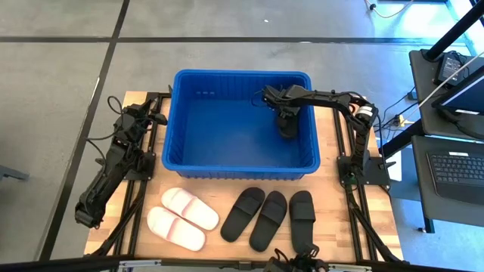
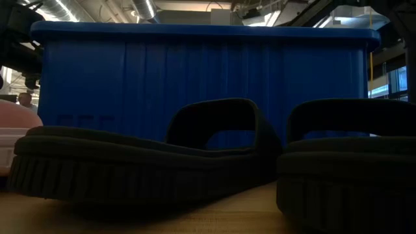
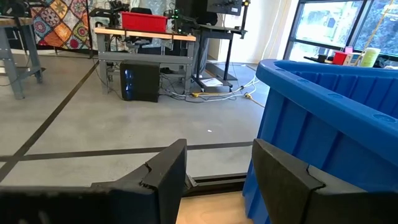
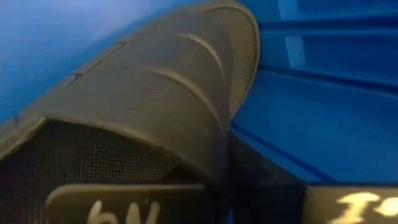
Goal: Pick and place slides into bin
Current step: Put the black slide into the organizer bin
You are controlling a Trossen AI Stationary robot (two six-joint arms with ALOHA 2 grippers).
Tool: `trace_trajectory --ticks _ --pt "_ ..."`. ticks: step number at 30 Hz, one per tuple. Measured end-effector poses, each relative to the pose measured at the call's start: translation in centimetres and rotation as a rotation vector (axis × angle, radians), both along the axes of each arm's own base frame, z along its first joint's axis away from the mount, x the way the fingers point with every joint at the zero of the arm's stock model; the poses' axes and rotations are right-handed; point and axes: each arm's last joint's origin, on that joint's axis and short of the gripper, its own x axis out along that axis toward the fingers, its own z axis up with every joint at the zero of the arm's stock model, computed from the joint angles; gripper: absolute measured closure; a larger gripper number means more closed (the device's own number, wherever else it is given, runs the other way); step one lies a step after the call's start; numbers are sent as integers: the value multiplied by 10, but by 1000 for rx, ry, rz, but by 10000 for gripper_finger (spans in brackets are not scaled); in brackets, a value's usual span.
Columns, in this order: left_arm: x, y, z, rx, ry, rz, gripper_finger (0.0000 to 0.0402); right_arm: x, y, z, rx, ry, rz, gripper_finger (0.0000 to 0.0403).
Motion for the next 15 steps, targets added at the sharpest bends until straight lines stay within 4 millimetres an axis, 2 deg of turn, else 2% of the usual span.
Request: trace_trajectory --ticks 15 --pt "0 0 0 0 0 0 224 0 0 0 19 33 68 259"
